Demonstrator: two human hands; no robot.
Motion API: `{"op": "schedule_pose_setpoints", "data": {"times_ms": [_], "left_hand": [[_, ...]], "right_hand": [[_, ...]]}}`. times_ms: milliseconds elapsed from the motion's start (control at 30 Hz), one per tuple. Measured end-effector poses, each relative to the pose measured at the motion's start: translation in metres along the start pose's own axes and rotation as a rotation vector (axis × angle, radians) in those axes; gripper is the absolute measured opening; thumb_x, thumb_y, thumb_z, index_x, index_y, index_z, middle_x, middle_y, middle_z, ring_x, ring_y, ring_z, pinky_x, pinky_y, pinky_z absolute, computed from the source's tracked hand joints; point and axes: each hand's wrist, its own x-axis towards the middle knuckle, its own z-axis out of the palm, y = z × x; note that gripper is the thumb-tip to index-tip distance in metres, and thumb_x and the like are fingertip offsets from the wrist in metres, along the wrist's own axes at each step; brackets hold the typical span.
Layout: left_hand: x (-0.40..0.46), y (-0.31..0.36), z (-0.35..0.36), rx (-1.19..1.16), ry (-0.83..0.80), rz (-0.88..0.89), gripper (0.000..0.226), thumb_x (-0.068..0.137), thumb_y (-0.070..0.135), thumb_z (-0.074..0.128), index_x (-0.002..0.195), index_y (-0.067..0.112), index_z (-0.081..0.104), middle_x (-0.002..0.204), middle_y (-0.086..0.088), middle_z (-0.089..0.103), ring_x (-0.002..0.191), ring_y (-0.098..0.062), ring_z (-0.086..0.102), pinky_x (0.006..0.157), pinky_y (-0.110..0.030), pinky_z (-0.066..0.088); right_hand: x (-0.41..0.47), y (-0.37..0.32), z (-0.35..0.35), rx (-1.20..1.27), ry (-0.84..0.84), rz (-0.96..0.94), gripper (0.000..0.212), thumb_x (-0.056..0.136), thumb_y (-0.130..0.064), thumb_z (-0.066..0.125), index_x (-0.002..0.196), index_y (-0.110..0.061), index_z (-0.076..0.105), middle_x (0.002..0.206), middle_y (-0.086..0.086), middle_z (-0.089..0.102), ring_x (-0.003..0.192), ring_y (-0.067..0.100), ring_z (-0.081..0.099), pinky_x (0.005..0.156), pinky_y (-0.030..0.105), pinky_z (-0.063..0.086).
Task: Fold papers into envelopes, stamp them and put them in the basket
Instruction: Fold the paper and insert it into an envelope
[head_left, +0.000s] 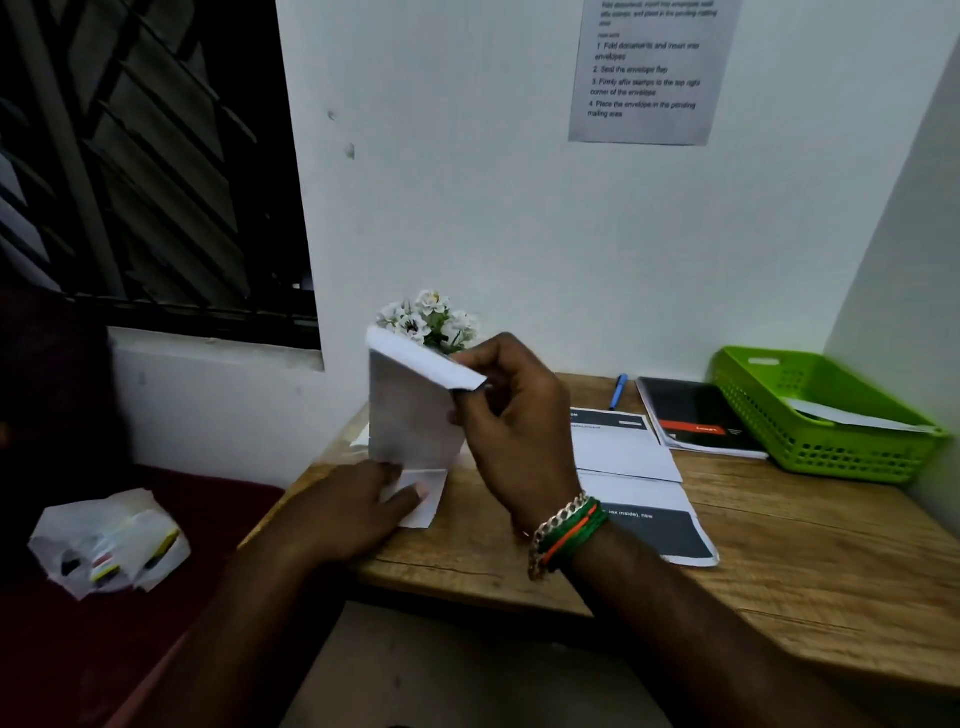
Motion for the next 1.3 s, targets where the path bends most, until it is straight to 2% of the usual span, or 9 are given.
{"op": "schedule_pose_setpoints", "data": {"times_ms": [133,233,333,433,633,800,1033,1167,1300], "left_hand": [[-0.025,0.015,-0.009,-0.079,0.456,0.008,0.045,0.081,0.075,0.061,0.104,0.037,0.064,0.104,0.01,0.068,0.091,-0.012,0.064,0.081,-0.039,0.057],[-0.025,0.049,-0.007,-0.104,0.687,0.179,0.085,0.064,0.069,0.082,0.131,0.037,0.039,0.13,0.006,0.047,0.115,-0.018,0.054,0.091,-0.046,0.054],[-0.004,0.075,-0.002,-0.043,0.647,0.319,0.122,0.056,0.068,0.081,0.156,0.038,0.016,0.16,0.006,0.028,0.147,-0.021,0.032,0.117,-0.052,0.035],[0.03,0.095,0.012,0.05,0.664,0.397,0.115,0.063,0.058,0.071,0.16,0.038,0.013,0.163,0.005,0.027,0.153,-0.021,0.023,0.126,-0.057,0.014],[0.09,0.106,0.047,0.308,0.579,0.501,0.102,0.07,0.045,0.081,0.156,0.035,0.028,0.142,0.001,0.046,0.132,-0.026,0.046,0.123,-0.054,0.019],[0.125,0.1,0.067,0.37,0.458,0.568,0.107,0.07,0.075,0.07,0.159,0.044,0.019,0.149,0.004,0.039,0.138,-0.023,0.038,0.123,-0.057,0.014],[0.159,0.091,0.094,0.344,0.368,0.589,0.116,0.062,0.101,0.045,0.16,0.046,0.017,0.153,0.009,0.035,0.145,-0.022,0.029,0.125,-0.059,0.009],[0.162,0.082,0.109,0.334,0.275,0.565,0.121,0.06,0.105,0.039,0.16,0.051,-0.002,0.165,0.007,0.02,0.154,-0.022,0.013,0.127,-0.053,-0.003],[0.162,0.082,0.109,0.261,0.301,0.57,0.121,0.061,0.102,0.045,0.161,0.042,0.013,0.161,0.006,0.033,0.148,-0.022,0.029,0.126,-0.046,0.016]], "right_hand": [[0.007,-0.012,-0.016,0.255,0.104,0.192,0.01,0.094,-0.001,0.064,0.1,-0.008,0.063,0.083,0.0,0.074,0.07,0.018,0.072,0.062,0.039,0.064],[0.009,-0.016,-0.026,0.39,0.203,0.308,0.007,0.096,-0.003,0.063,0.1,-0.009,0.062,0.068,0.008,0.061,0.059,0.013,0.06,0.062,0.035,0.063],[0.01,-0.01,-0.036,0.503,0.29,0.418,0.008,0.097,-0.005,0.061,0.104,-0.009,0.06,0.065,0.006,0.051,0.053,0.013,0.05,0.066,0.038,0.063],[0.012,0.001,-0.052,0.562,0.35,0.52,0.02,0.097,-0.006,0.061,0.116,-0.002,0.059,0.083,0.014,0.054,0.062,0.019,0.053,0.067,0.038,0.063],[0.016,0.047,-0.106,0.274,0.246,0.665,0.012,0.099,-0.024,0.061,0.099,-0.014,0.067,0.094,0.009,0.071,0.078,0.029,0.075,0.054,0.03,0.056],[0.026,0.091,-0.155,0.239,0.036,0.828,0.025,0.096,-0.031,0.067,0.109,-0.01,0.071,0.083,0.004,0.073,0.07,0.025,0.072,0.05,0.025,0.047],[0.04,0.126,-0.173,0.105,-0.171,0.798,0.009,0.091,-0.018,0.074,0.082,-0.016,0.071,0.075,0.003,0.066,0.07,0.018,0.07,0.058,0.026,0.05],[0.034,0.144,-0.168,0.101,-0.171,0.77,0.008,0.087,-0.01,0.076,0.083,-0.017,0.074,0.074,0.002,0.065,0.061,0.009,0.058,0.057,0.023,0.049],[0.033,0.152,-0.168,0.127,-0.058,0.758,0.012,0.085,-0.005,0.077,0.095,-0.01,0.072,0.072,0.007,0.066,0.055,0.012,0.056,0.053,0.025,0.05]]}}
